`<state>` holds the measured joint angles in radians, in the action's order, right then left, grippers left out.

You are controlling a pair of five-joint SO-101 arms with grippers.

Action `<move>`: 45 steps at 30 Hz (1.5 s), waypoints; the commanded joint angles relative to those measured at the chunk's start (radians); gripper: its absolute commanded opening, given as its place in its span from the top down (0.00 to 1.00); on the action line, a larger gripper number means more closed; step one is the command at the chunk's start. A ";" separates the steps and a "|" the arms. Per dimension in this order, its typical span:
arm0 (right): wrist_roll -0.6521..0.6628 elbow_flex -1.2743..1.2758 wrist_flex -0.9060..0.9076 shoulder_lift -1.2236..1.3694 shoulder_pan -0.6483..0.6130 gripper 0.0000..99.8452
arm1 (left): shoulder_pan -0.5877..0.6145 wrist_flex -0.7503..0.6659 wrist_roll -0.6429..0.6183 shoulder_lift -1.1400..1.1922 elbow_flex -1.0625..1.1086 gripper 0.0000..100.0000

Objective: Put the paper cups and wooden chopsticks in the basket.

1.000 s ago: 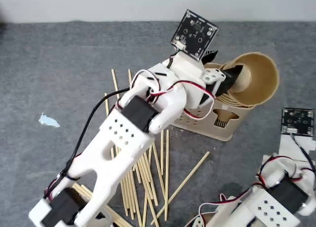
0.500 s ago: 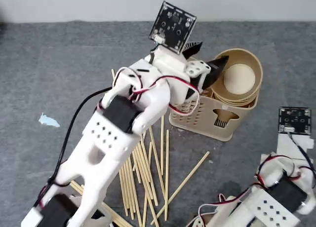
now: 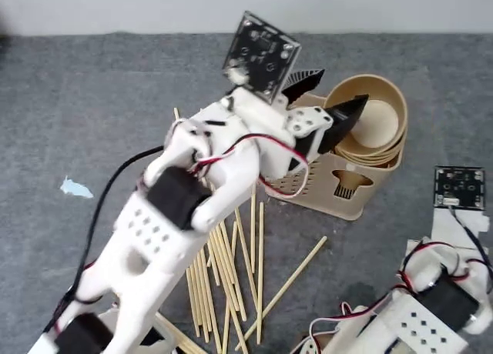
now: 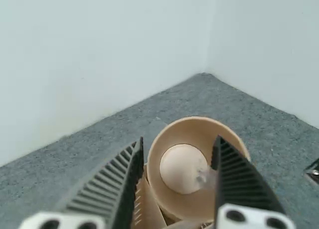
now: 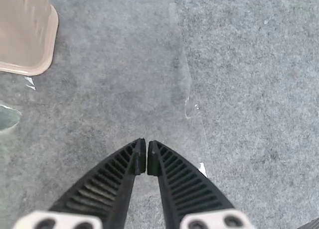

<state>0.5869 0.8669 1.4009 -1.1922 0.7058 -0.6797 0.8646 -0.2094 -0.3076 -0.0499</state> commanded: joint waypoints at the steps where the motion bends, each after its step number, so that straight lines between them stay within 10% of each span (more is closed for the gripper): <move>1: 0.000 -0.014 -0.018 0.005 -0.013 0.96 | 0.006 -0.089 0.015 0.091 -0.033 0.78; 11: 0.000 -0.009 -0.015 0.005 -0.010 0.96 | 0.028 -0.222 0.015 0.350 -0.130 0.79; 33: 0.000 -0.008 -0.010 0.005 -0.013 0.96 | -0.041 0.557 0.193 0.885 -1.234 0.79; 45: 0.000 -0.006 -0.010 0.005 -0.012 0.96 | -0.031 0.669 0.290 0.928 -1.351 0.79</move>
<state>0.5869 0.8669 1.4009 -1.1922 0.7043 -0.7196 1.5275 0.0729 0.6452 -1.3433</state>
